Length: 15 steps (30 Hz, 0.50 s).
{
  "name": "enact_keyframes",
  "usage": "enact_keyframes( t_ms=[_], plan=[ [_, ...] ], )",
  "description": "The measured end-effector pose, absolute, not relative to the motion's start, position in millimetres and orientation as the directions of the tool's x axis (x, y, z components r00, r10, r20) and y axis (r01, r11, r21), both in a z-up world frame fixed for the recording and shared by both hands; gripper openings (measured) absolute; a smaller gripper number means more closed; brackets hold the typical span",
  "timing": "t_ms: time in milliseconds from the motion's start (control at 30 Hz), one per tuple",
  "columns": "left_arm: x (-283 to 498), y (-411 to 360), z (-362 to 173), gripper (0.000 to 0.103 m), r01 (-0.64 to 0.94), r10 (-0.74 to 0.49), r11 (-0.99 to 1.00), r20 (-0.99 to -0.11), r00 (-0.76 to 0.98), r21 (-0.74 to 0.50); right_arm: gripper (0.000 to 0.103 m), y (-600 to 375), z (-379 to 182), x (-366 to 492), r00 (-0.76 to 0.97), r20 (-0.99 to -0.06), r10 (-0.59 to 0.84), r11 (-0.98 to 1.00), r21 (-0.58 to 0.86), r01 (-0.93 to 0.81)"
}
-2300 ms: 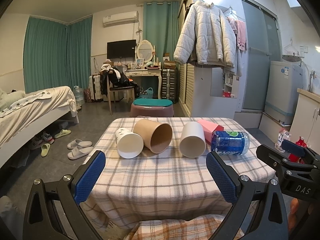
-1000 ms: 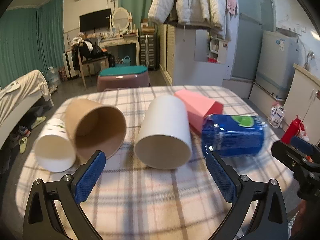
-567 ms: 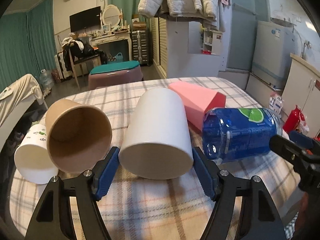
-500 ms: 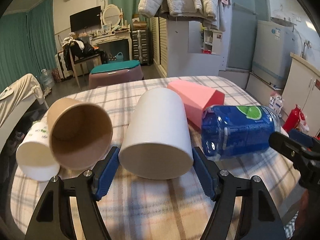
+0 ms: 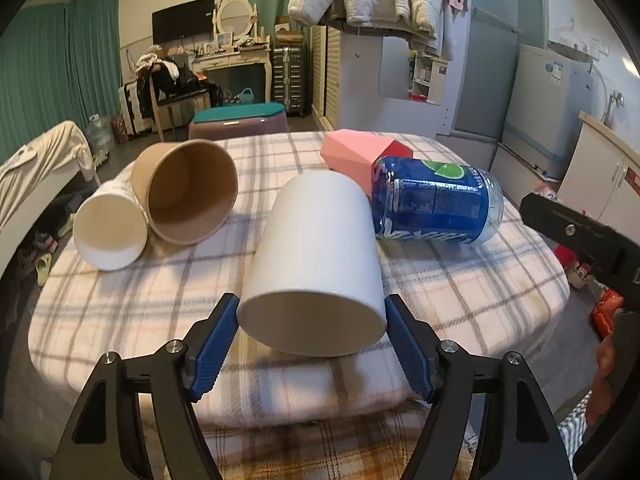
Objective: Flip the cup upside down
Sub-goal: 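Grasp the white cylinder's closed end with the right gripper and lift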
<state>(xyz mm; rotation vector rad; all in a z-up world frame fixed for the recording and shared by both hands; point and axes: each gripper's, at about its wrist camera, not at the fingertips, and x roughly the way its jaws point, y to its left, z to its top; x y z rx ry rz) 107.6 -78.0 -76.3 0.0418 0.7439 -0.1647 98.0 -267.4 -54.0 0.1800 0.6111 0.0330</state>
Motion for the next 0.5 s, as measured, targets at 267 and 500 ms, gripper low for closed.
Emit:
enact_keyframes(
  t_ms=[267, 500],
  plan=[
    [92, -66, -61, 0.093, 0.157, -0.135, 0.987, -0.645, 0.752, -0.024, 0.103, -264, -33, 103, 0.741, -0.661, 0.122, 0.983, 0.185, 0.003],
    [84, -24, -22, 0.103, 0.125, -0.096, 0.992, -0.551, 0.829, 0.015, 0.103, -244, -4, 137, 0.628, -0.759, 0.173, 0.980, 0.196, -0.032]
  ],
)
